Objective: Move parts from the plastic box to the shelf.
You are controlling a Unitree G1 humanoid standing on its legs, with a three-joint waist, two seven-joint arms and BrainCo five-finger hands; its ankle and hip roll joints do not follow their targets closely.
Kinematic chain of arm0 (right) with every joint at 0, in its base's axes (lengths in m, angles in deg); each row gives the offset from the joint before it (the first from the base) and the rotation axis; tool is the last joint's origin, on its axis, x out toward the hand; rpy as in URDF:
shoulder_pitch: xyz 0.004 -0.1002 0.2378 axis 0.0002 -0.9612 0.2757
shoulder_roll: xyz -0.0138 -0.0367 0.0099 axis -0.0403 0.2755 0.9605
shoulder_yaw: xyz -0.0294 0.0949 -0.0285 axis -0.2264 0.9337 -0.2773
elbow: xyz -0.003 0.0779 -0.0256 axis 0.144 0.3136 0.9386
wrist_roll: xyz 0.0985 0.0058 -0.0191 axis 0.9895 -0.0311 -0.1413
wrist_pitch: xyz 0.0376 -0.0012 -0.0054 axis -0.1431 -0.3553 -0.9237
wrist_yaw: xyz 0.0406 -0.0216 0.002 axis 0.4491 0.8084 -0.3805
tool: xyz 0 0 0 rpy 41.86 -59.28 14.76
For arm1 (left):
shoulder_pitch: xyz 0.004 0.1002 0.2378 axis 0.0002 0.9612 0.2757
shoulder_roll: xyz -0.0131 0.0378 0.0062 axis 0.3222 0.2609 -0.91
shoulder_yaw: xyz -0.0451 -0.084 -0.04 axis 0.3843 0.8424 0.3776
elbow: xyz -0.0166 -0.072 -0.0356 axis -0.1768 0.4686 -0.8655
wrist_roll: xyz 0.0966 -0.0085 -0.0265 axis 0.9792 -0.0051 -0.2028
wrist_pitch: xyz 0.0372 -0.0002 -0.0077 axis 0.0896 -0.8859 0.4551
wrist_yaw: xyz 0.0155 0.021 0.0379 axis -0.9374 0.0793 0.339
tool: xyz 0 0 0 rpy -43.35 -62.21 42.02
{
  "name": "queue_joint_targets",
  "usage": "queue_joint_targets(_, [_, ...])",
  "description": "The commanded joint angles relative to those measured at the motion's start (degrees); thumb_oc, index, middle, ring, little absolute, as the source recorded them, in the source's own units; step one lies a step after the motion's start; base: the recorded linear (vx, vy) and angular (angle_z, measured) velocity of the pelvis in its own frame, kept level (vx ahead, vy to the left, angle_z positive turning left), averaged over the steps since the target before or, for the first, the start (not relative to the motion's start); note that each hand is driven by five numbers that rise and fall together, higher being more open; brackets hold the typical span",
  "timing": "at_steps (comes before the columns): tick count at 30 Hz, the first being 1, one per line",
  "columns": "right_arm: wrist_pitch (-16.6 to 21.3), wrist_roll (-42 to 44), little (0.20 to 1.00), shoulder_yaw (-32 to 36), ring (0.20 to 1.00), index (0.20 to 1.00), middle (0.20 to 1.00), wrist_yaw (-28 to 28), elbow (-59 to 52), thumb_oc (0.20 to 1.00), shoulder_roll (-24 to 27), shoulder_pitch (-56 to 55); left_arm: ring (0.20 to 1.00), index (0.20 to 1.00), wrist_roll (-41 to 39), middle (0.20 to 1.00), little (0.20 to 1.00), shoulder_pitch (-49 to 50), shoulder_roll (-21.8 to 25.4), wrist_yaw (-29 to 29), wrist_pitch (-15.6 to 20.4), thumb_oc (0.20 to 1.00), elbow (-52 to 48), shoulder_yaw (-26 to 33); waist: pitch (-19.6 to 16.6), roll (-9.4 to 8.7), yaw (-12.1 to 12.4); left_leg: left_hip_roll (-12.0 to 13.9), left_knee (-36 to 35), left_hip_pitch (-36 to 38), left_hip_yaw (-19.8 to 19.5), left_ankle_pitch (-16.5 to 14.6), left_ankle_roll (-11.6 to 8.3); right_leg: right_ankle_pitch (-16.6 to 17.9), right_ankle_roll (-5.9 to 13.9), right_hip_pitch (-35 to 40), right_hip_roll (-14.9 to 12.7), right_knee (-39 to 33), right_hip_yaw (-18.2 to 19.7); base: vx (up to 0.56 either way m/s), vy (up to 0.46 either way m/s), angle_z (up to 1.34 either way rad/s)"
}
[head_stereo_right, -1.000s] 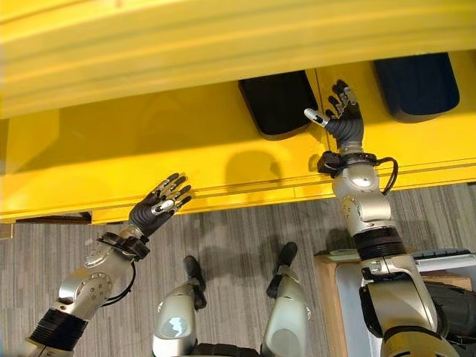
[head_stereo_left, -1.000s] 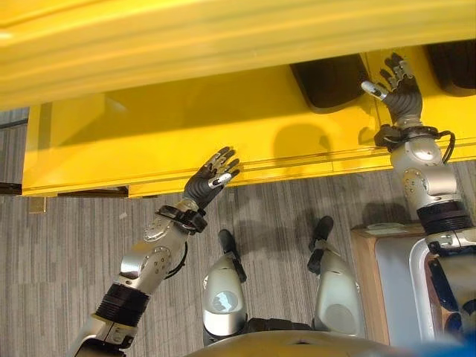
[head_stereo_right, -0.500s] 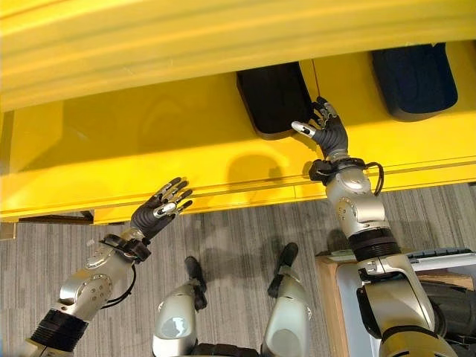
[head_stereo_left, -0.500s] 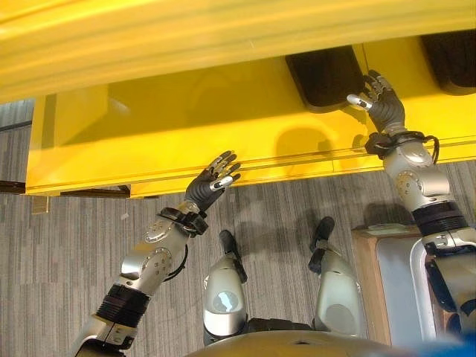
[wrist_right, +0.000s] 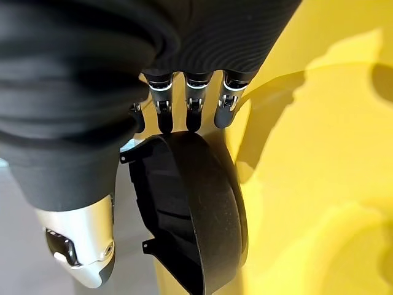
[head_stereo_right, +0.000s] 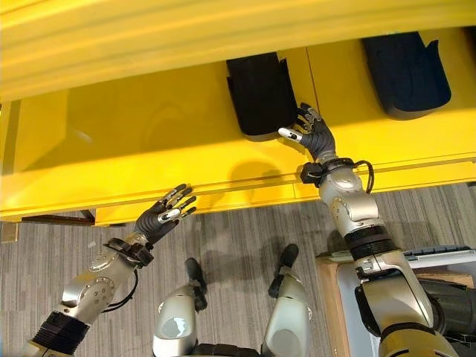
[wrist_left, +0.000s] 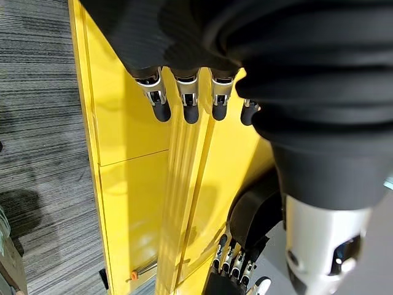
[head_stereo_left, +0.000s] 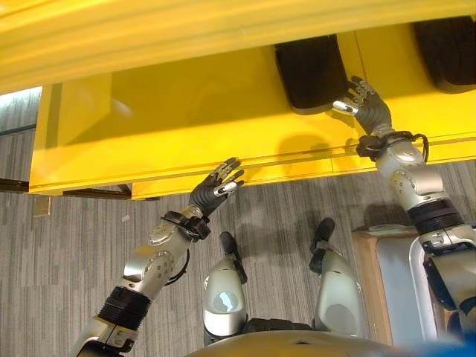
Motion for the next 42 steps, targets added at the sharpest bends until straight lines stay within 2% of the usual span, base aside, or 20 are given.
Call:
queue_joint_targets(1, [0.6,-1.2,1.0,-0.2,1.0,1.0,1.0,0.0,-2.4,1.0,-3.1,3.9,1.0,1.0,0.1,1.0,1.0,1.6,1.7,-1.0,1.8,1.0,-3.4,-1.7,-0.5,-0.78,1.2,-2.0,3.1,-3.2,-0.5,-3.7,1.82,-14.1,2.01,3.8,1.1,7.4,-4.1,0.0,0.0,0.0])
queue_joint_targets(8, [0.9,-0.5,1.0,-0.1,1.0,1.0,1.0,2.0,-1.9,1.0,-3.8,3.6,1.0,1.0,0.1,1.0,1.0,1.8,1.6,-0.7,2.2,1.0,-3.3,-2.0,-0.7,-0.73,1.3,-2.1,2.9,-2.6,-0.4,-3.6,1.86,-14.1,1.99,4.4,1.0,7.3,-4.2,0.0,0.0,0.0])
queue_joint_targets(12, [1.8,-2.3,1.0,0.4,1.0,1.0,1.0,5.4,-0.7,1.0,-3.8,3.6,1.0,1.0,0.0,1.0,1.0,1.7,1.3,-0.4,2.2,1.0,-3.0,-2.0,-0.8,-0.72,1.2,-2.0,2.9,-2.5,-0.4,-3.7,1.88,-14.1,1.94,4.5,1.1,7.3,-4.2,0.0,0.0,0.0])
queue_joint_targets(14, [3.2,-6.0,1.0,1.1,1.0,1.0,1.0,11.0,0.3,1.0,-3.4,3.6,1.0,1.0,-0.2,1.0,1.0,1.7,1.1,-0.2,2.4,1.0,-3.1,-2.0,-0.8,-0.69,1.1,-2.0,2.8,-2.3,-0.2,-3.7,1.88,-14.1,1.91,4.7,1.1,7.2,-4.1,0.0,0.0,0.0])
queue_joint_targets(16, [4.9,-13.5,1.0,2.0,1.0,1.0,1.0,17.3,1.1,1.0,-2.7,3.6,1.0,1.0,-0.7,1.0,1.0,1.8,1.1,0.2,2.3,1.0,-3.4,-1.9,-0.8,-0.61,0.9,-2.0,2.6,-2.2,-0.2,-3.6,1.87,-14.0,1.97,4.8,1.1,7.1,-4.0,0.0,0.017,0.0])
queue_joint_targets(17, [6.8,-18.8,1.0,2.6,1.0,1.0,1.0,23.7,1.2,1.0,-2.2,4.0,1.0,1.0,-0.9,1.0,1.0,1.8,0.9,0.9,3.0,1.0,-3.5,-2.2,-0.8,-0.53,0.6,-2.1,2.4,-2.0,0.0,-3.6,2.01,-13.9,2.01,4.7,1.3,7.0,-3.7,-0.01,0.044,0.0])
queue_joint_targets(19, [6.9,-22.5,1.0,3.5,1.0,1.0,1.0,28.5,0.1,1.0,-2.2,4.1,1.0,1.0,-1.4,1.0,1.0,1.6,0.7,2.1,3.4,1.0,-3.7,-2.6,-0.7,-0.44,0.2,-2.2,2.3,-1.9,0.2,-3.7,2.08,-13.9,2.11,4.7,1.4,6.9,-3.5,0.0,0.056,-0.01])
queue_joint_targets(20, [6.6,-25.4,1.0,4.4,1.0,1.0,1.0,33.1,-1.0,1.0,-2.5,4.1,1.0,1.0,-1.6,1.0,1.0,1.2,0.5,3.2,4.0,1.0,-4.0,-3.2,-0.7,-0.33,-0.2,-2.3,2.1,-1.7,0.4,-3.7,2.2,-13.9,2.19,4.7,1.5,6.9,-3.3,0.0,0.06,-0.04])
queue_joint_targets(23, [9.3,-31.7,1.0,5.9,1.0,1.0,1.0,39.0,-3.0,1.0,-3.4,3.6,1.0,1.0,-2.6,1.0,1.0,0.8,-0.1,5.0,4.6,1.0,-4.6,-4.4,-0.7,0.03,-0.9,-2.6,1.6,-1.2,0.8,-3.8,2.3,-14.0,2.31,5.0,1.7,6.7,-2.8,0.0,0.057,-0.08])
queue_joint_targets(26, [9.4,-36.0,1.0,6.4,1.0,1.0,1.0,42.1,-6.5,1.0,-4.3,3.0,1.0,1.0,-3.2,1.0,1.0,0.8,-0.4,6.0,5.5,1.0,-4.8,-5.2,-0.8,0.29,-1.4,-2.8,1.4,-0.7,1.2,-3.9,2.37,-14.1,2.38,5.3,1.8,6.6,-2.6,0.01,0.066,-0.1])
queue_joint_targets(30, [12.1,-40.0,1.0,6.3,1.0,1.0,1.0,42.9,-12.2,1.0,-5.6,0.7,1.0,1.0,-3.9,1.0,1.0,2.0,-1.0,7.2,7.0,1.0,-5.1,-5.7,-1.6,0.55,-2.0,-3.2,0.5,0.6,1.7,-4.0,2.39,-14.2,2.45,6.4,1.9,5.7,-2.3,0.02,0.075,-0.09])
queue_joint_targets(33, [14.1,-41.5,1.0,5.6,1.0,1.0,1.0,40.3,-16.7,1.0,-6.7,-2.1,1.0,1.0,-4.5,1.0,1.0,3.3,-1.4,7.6,7.9,1.0,-5.2,-5.5,-2.5,0.34,-2.6,-3.3,0.2,1.5,1.8,-4.0,2.35,-14.3,2.42,7.3,2.2,5.1,-2.0,0.05,0.09,-0.08])
queue_joint_targets(34, [15.4,-40.8,1.0,5.1,1.0,1.0,1.0,36.8,-19.7,1.0,-7.4,-5.5,1.0,1.0,-4.6,1.0,1.0,4.5,-1.8,7.2,8.1,1.0,-5.2,-4.9,-3.4,0.08,-3.1,-3.4,0.1,2.1,1.8,-4.0,2.37,-14.2,2.44,8.1,2.4,4.6,-1.8,0.05,0.086,-0.05])
queue_joint_targets(37, [18.0,-41.0,1.0,4.3,1.0,1.0,1.0,31.4,-24.1,1.0,-7.9,-13.2,1.0,1.0,-3.0,1.0,1.0,7.2,-2.9,7.1,8.6,1.0,-5.2,-3.3,-5.1,-0.61,-4.1,-3.5,-0.4,3.2,2.0,-3.9,2.38,-13.9,2.63,9.1,2.8,3.5,-1.3,0.05,0.106,-0.01])
queue_joint_targets(38, [18.9,-43.0,1.0,3.7,1.0,1.0,1.0,31.4,-25.6,1.0,-7.7,-15.8,1.0,1.0,-1.3,1.0,1.0,8.0,-3.2,6.9,9.3,1.0,-4.7,-3.0,-5.9,-0.85,-4.4,-3.5,-0.6,3.6,2.2,-3.9,2.39,-13.7,2.73,9.5,3.0,3.0,-1.1,0.06,0.135,-0.02])
queue_joint_targets(39, [21.3,-44.9,1.0,3.6,1.0,1.0,1.0,30.6,-28.3,1.0,-6.9,-22.9,1.0,1.0,1.9,1.0,1.0,9.4,-3.6,6.1,11.1,1.0,-4.0,-2.5,-7.2,-1.4,-5.3,-3.4,-1.1,4.2,2.3,-3.6,2.25,-13.5,2.99,10.3,3.4,2.1,-0.7,0.04,0.106,-0.01])
queue_joint_targets(42, [21.9,-44.7,1.0,3.1,1.0,1.0,1.0,29.6,-29.2,1.0,-6.6,-30.2,1.0,1.0,1.7,1.0,1.0,11.4,-4.5,5.3,12.2,1.0,-3.5,-1.7,-9.0,-1.88,-6.2,-3.3,-1.9,5.0,2.6,-3.0,2.06,-12.9,3.25,11.4,3.8,0.6,-0.1,0.02,0.079,-0.05])
